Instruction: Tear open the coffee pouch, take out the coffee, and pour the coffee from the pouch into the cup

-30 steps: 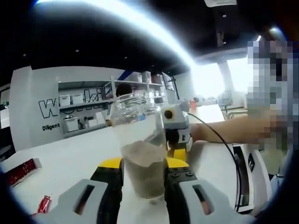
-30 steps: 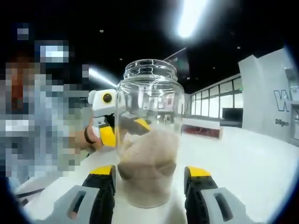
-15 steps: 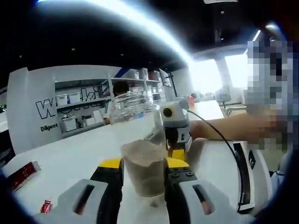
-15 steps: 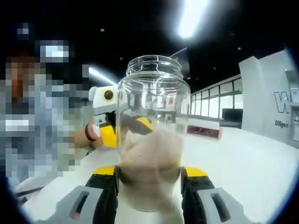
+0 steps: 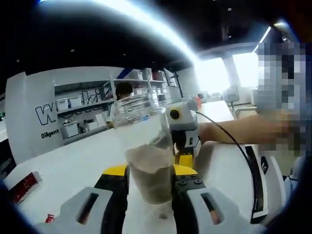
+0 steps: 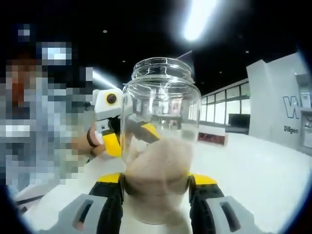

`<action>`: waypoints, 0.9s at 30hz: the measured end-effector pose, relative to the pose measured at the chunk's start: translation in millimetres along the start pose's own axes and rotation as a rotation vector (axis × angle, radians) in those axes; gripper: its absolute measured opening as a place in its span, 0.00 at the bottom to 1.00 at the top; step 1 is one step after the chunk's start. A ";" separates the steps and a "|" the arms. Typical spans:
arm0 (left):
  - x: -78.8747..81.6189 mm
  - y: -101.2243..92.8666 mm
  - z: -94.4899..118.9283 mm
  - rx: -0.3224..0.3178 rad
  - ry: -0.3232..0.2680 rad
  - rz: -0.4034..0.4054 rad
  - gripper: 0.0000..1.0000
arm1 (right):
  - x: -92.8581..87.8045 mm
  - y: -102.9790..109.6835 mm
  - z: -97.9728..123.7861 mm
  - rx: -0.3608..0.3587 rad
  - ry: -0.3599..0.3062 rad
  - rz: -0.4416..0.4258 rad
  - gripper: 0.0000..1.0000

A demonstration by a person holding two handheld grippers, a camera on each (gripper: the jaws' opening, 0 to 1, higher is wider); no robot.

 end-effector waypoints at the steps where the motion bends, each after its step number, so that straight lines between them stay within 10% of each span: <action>1: 0.0 0.0 -0.3 -0.001 0.000 0.000 0.36 | -0.2 -0.3 0.4 -0.001 0.000 0.000 0.54; 27: 1.3 4.8 -12.0 -0.008 0.026 0.005 0.38 | 0.0 -5.8 5.4 -0.048 0.009 0.006 0.53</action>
Point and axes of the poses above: the point that each gripper's makers call its tool centre point, and the gripper's own axes: z roughly backward along the fingers, y roughly to its left, x roughly out of its top, the point moved 7 cm from there along z, roughly backward along the fingers, and after that the axes turned 4 degrees about y, right-handed, at the moved point
